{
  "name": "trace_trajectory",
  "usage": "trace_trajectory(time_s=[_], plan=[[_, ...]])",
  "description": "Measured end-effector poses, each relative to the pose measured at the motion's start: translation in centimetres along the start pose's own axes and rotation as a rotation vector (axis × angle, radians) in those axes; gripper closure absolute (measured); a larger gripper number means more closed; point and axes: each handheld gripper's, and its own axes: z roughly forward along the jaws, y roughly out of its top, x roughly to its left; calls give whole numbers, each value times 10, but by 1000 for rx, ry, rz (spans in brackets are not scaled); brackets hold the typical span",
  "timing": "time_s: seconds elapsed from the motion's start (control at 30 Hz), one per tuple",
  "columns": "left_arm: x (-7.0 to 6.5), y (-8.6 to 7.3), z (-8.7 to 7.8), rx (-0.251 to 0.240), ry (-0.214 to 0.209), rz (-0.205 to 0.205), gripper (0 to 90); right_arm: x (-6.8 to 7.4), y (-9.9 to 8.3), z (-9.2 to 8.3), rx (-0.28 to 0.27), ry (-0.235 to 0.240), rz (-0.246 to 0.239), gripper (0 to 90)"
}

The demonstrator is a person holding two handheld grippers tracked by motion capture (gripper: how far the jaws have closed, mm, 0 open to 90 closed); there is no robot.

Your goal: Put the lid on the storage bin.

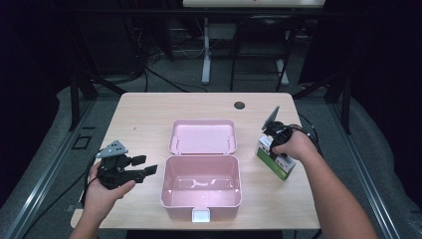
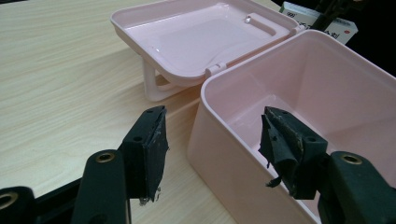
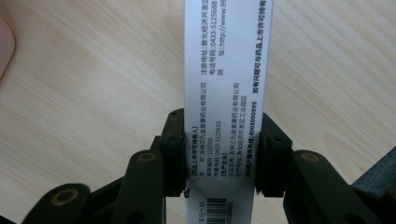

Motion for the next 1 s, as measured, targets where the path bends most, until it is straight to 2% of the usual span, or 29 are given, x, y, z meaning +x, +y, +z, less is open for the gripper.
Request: trace_trajectory(time_s=[0.17, 0.3, 1.0], plan=[[0, 0, 0, 1, 0, -1, 409, 0, -2, -3, -3, 1, 11, 615], [0, 0, 0, 1, 1, -1, 409, 0, -3, -7, -7, -6, -5, 616], [1, 0, -1, 2, 0, -1, 409, 16, -4, -52, -32, -27, -52, 616]])
